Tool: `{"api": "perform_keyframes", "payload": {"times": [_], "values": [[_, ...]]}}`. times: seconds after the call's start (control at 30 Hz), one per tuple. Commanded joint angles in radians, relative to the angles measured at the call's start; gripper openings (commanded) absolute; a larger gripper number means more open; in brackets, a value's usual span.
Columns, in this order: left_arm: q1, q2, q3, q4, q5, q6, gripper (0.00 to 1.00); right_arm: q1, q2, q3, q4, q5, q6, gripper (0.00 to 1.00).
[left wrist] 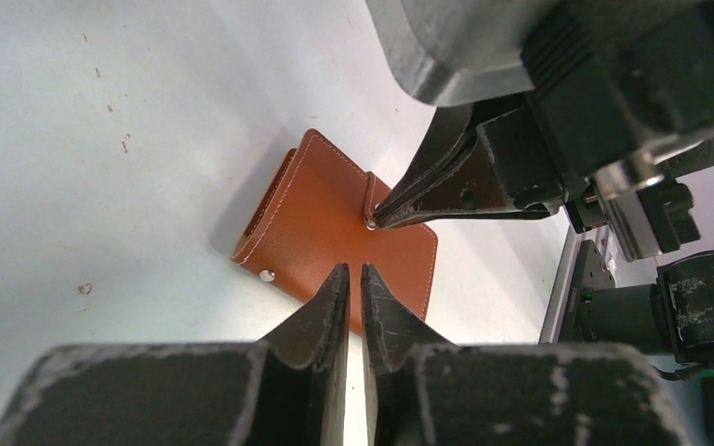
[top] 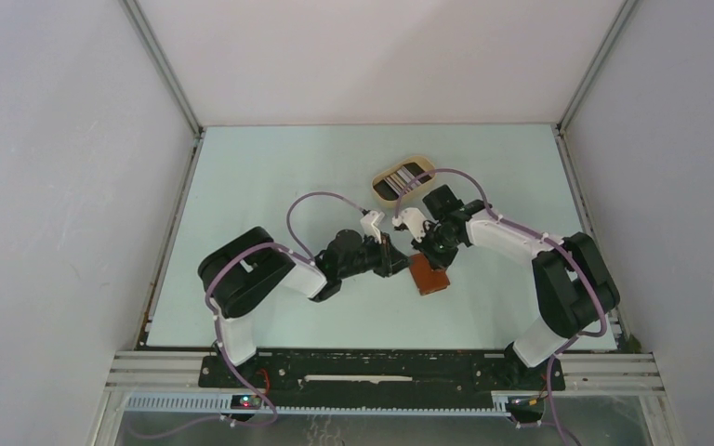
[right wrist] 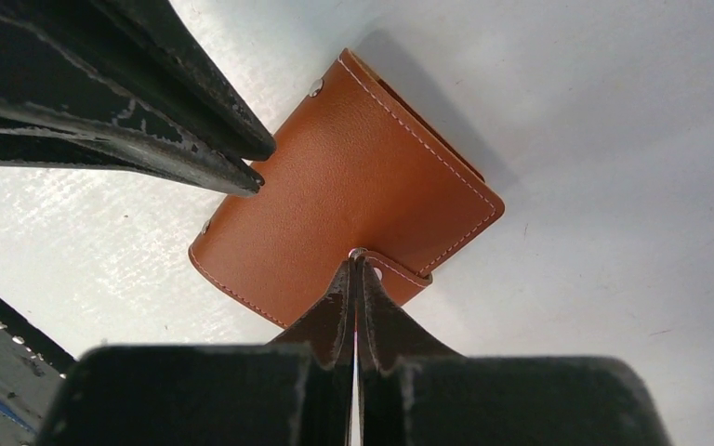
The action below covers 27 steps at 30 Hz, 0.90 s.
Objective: Put the credit cards into the card holder
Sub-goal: Close the card holder at the center of the board.
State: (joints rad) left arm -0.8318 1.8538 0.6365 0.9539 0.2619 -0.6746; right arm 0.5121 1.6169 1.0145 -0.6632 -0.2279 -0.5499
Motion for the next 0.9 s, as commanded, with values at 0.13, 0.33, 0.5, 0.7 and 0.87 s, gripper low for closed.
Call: {"api": "perform_keyframes", "payload": {"times": [0.13,0.33,0.5,0.7,0.87], "values": [[-0.001,0.014,0.058,0.017,0.013,0.0,0.12,-0.043,-0.054,0.007,0.019,-0.054,0.044,0.0],[-0.004,0.021,0.066,0.011,0.019,-0.002,0.1,-0.047,-0.048,0.007,0.026,-0.07,0.057,0.0],[-0.004,0.029,0.074,0.004,0.024,-0.003,0.08,-0.046,-0.035,0.007,0.035,-0.082,0.069,0.0],[-0.005,0.057,0.103,-0.006,0.052,-0.018,0.06,-0.037,-0.022,0.007,0.038,-0.082,0.074,0.0],[-0.007,0.08,0.129,-0.033,0.065,-0.023,0.03,-0.027,-0.014,0.006,0.04,-0.08,0.076,0.0]]}}
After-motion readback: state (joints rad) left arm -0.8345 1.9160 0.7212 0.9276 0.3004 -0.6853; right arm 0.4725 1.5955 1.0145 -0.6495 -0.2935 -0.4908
